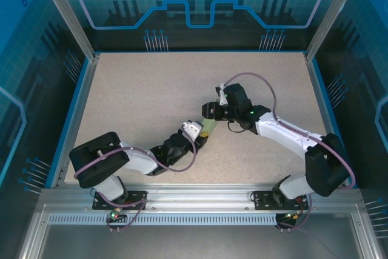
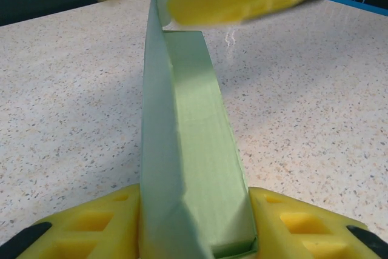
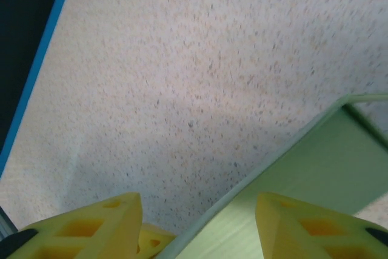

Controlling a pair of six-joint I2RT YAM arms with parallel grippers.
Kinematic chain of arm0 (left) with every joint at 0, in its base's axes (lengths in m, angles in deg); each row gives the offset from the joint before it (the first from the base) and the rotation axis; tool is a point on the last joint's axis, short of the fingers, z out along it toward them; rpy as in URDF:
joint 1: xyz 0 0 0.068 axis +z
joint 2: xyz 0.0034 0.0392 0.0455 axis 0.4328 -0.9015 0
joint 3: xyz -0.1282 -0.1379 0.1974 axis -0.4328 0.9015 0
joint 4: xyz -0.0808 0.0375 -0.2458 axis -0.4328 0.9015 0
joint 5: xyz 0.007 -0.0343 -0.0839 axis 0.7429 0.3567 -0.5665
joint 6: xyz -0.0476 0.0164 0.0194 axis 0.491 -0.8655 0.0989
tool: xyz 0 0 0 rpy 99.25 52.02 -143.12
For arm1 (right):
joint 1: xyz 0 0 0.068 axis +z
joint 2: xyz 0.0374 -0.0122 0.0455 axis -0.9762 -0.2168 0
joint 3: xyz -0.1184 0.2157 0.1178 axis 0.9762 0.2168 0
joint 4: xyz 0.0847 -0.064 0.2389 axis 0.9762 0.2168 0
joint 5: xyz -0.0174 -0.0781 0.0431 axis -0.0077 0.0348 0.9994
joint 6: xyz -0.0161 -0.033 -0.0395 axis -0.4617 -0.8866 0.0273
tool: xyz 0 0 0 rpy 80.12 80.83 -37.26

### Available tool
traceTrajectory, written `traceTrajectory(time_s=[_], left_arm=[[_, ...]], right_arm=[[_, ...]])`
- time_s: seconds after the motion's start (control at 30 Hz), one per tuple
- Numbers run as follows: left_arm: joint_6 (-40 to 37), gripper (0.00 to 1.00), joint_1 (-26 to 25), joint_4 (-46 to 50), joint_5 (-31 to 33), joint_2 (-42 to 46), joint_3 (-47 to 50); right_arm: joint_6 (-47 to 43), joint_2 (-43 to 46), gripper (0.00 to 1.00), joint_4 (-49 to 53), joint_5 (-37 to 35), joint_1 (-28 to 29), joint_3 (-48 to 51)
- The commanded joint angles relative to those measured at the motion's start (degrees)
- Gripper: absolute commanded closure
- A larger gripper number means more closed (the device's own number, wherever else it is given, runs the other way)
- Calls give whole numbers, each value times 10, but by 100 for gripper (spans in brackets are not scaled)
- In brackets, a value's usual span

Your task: Fold the paper box

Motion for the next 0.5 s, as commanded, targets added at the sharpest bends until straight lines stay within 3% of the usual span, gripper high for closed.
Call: traceTrajectory(time_s=[0.0,0.1,0.33,0.47], left_arm=[[-23,58,26,28,-73,29,11],[-37,60,53,49,-130,48,10],[-91,60,130,131,-276,100,-6],[-109,61,170,147,-334,119,-10]], right_arm=[[-45,31,44,39,-5,-24,-23],[-95,46,42,51,22,-50,-28],[-308,13,36,86,95,-114,-86],[-422,-27,37,96,84,-122,-110]])
